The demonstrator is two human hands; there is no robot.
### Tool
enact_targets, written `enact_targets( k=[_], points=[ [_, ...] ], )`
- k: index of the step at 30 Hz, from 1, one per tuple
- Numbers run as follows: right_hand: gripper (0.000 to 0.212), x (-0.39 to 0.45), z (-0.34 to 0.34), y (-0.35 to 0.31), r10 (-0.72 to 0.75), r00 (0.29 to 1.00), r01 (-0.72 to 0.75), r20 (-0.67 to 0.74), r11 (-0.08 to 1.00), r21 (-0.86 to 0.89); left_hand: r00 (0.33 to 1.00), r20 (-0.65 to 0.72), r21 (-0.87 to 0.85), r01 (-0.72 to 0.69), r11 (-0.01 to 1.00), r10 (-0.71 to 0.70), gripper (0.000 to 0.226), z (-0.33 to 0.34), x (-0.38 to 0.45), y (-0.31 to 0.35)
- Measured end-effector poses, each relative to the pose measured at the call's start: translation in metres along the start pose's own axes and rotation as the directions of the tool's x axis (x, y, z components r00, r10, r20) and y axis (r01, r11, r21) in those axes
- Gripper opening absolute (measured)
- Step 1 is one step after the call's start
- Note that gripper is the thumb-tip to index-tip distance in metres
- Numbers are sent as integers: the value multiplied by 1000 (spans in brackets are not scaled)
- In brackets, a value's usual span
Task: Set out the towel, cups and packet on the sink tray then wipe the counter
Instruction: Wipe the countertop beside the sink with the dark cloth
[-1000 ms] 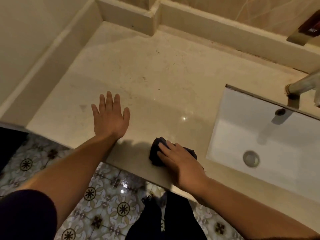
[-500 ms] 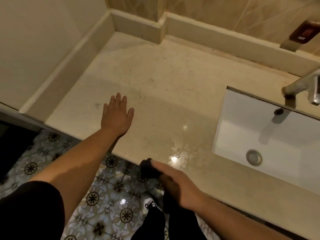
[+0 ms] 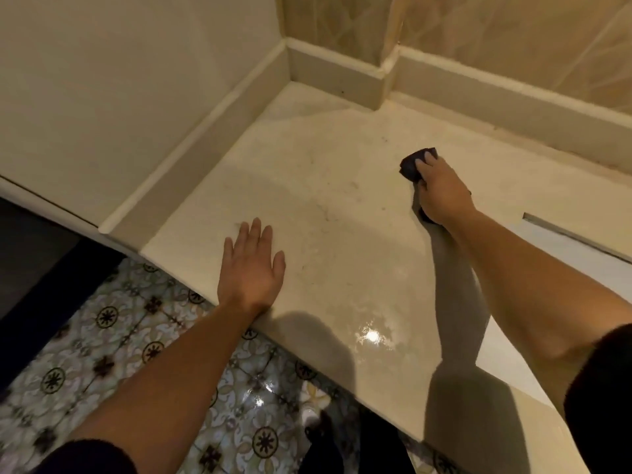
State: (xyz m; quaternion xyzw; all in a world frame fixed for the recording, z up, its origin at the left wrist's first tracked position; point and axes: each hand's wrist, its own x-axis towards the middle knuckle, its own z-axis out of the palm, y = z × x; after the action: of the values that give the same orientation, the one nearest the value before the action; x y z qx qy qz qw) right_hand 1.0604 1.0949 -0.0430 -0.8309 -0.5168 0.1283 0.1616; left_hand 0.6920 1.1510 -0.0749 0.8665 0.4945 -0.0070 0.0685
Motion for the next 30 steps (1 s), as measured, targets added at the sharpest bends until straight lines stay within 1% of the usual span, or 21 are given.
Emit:
enact_targets(
  k=[2,4,6,7,8,10,14,16,18,19,20,21,22,23,24,25,26,27,28,29,30],
  points=[
    [44,-30,13,-24,-197,979,197,49,980,-5,1000,-1,-3,1,1000,-1,66,0,1,1],
    [42,-92,27,-54,-410,908,408,81,912,40,1000,6,-3,0,1000,0,63,-1,1,1],
    [40,-163,42,-78,-557,818,549,147,831,94,1000,13,-13,-5,1000,5,60,-4,-1,1],
    [41,-193,46,-87,-596,780,582,191,803,127,1000,15,-23,-9,1000,9,59,-5,-1,2],
    [43,-216,51,-91,-613,758,595,225,790,149,1000,19,-32,-13,999,14,59,-6,-1,2],
    [46,-245,57,-95,-604,748,581,275,796,170,999,35,-33,-17,999,18,59,-9,-2,3],
    [49,-271,57,-105,-613,726,558,313,790,253,993,116,-31,-21,999,24,61,-13,1,1],
    [48,-282,56,-108,-599,745,501,294,792,348,985,170,-29,-31,999,36,63,-16,3,-2],
    [46,-286,51,-113,-515,809,365,282,817,446,975,219,-17,-43,999,46,64,-19,4,-3],
    [44,-285,46,-117,-427,854,234,297,825,515,970,239,-6,-48,999,48,64,-22,3,-4],
    [41,-282,41,-120,-314,879,37,360,796,604,965,257,8,-52,999,49,64,-24,2,-4],
    [39,-281,33,-124,-216,854,-220,473,675,705,960,274,18,-59,998,52,64,-27,-1,-2],
    [37,-279,25,-127,-184,799,-449,572,450,772,955,290,18,-68,997,60,64,-30,-6,0],
    [36,-278,19,-127,-188,752,-595,631,216,774,949,307,3,-80,997,76,63,-33,-11,4],
    [36,-277,14,-124,-212,724,-667,656,26,745,942,322,-29,-93,995,97,63,-37,-17,10],
    [37,-276,8,-120,-248,718,-684,651,-76,725,935,333,-77,-104,992,124,62,-42,-24,16],
    [41,-274,2,-117,-288,718,-685,634,-128,718,929,334,-147,-115,982,159,62,-49,-30,23],
    [46,-271,-5,-114,-328,717,-683,616,-150,715,923,331,-246,-116,962,196,60,-57,-37,31],
    [53,-267,-13,-112,-352,716,-677,603,-139,723,917,328,-376,-95,922,228,59,-68,-43,39],
    [60,-264,-20,-111,-358,718,-664,597,-98,741,909,331,-522,-48,851,255,58,-81,-49,47],
    [65,-261,-28,-110,-351,722,-648,596,-44,760,898,335,-657,6,754,285,58,-95,-54,54]
  ],
)
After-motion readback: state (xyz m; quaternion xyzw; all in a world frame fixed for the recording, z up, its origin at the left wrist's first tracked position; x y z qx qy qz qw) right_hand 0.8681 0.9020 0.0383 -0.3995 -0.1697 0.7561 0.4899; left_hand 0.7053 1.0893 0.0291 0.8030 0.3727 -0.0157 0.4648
